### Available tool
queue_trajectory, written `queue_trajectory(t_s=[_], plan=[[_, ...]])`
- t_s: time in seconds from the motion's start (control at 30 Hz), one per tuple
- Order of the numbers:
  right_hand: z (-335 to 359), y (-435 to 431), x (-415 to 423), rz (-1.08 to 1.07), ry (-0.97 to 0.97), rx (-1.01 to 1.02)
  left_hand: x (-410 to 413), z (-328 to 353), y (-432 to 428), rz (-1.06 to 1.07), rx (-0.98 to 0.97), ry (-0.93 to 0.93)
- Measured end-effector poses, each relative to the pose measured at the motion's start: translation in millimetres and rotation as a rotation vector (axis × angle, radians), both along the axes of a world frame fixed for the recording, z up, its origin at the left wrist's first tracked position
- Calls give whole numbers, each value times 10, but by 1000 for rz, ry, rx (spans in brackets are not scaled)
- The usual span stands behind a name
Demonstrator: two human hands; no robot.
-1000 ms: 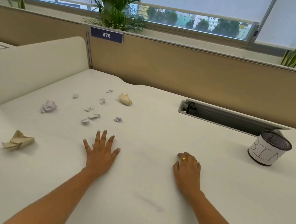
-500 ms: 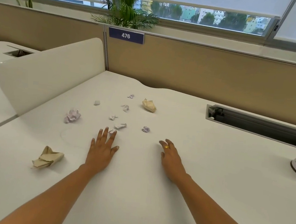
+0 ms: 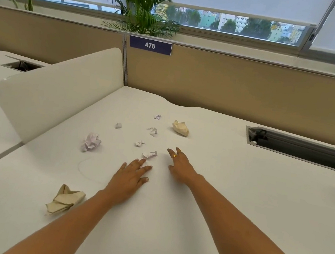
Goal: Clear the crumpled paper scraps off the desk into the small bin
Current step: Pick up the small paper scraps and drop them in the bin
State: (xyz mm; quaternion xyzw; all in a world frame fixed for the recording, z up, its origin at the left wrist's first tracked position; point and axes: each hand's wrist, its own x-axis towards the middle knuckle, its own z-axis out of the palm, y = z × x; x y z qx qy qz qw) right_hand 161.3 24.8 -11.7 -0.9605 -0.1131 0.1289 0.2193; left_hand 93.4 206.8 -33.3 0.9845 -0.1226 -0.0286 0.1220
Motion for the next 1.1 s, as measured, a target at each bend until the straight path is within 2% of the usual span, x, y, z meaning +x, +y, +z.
queue_trajectory(t_s=[0.23,0.4,0.7,0.83,1.1], plan=[[-42,360,44,144,-74,-65,-12,185,231,-41,-155,136],[-110,434,-20,262,-115,-120,-15,254,390,-62,-174,214],[-105,213,-271,157,-323,32,-92,190,172,6,-206,48],[-134,92,-340,74,-322,46,-144,159,24,-38,-62,-28],[-125,-129,-474,-112,-272,163,-296,102,-82,43,-92,-150]])
